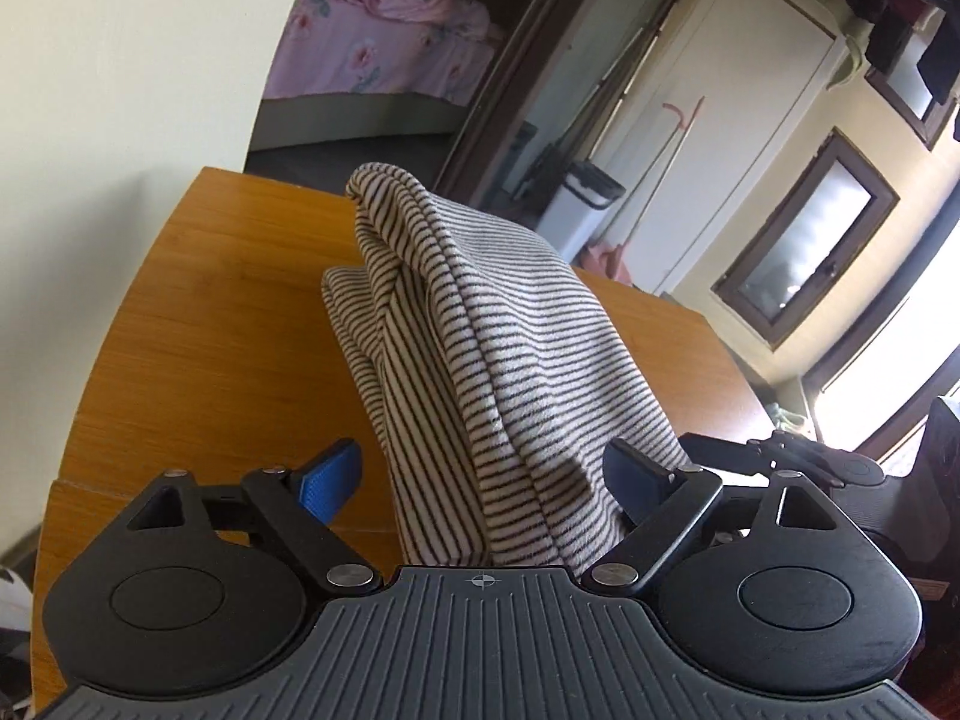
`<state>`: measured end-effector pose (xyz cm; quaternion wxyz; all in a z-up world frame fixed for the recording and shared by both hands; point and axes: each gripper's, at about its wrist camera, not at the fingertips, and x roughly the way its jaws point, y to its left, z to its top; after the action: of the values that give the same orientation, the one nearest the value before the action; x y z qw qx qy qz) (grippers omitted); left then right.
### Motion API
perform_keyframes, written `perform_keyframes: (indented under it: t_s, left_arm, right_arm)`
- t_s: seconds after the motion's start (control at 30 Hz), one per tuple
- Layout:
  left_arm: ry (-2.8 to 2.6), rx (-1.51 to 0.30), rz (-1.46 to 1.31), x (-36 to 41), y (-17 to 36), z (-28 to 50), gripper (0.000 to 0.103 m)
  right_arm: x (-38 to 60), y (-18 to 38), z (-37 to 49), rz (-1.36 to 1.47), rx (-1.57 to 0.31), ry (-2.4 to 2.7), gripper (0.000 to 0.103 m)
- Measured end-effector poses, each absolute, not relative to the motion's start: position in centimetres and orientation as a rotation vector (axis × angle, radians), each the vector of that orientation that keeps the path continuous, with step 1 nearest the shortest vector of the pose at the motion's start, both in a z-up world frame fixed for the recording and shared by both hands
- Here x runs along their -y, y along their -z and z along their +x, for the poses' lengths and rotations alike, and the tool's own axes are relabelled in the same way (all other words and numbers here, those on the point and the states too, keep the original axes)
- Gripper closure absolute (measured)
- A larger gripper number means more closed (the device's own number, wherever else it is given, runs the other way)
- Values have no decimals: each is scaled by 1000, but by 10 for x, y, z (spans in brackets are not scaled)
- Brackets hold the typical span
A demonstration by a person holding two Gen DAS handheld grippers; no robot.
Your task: Fold clothes
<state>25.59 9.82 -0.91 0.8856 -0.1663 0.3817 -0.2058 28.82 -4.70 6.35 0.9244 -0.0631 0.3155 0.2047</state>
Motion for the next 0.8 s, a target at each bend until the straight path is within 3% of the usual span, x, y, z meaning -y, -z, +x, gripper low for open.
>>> perform_keyframes:
  t_s: [0.33, 0.43, 0.5, 0.8]
  left_arm:
    - [570, -751, -354, -83, 7, 232, 20]
    - [486, -682, -337, -96, -8, 219, 16]
    - [366, -640, -298, -103, -18, 212, 6]
    - [206, -633, -302, -117, -25, 208, 5]
  right_arm:
    - [61, -93, 290, -190, -531, -320, 21]
    - [57, -96, 286, -169, -502, -366, 16]
    - [51, -96, 282, -165, -481, -406, 16]
    - [-22, -67, 264, -237, -448, -529, 16]
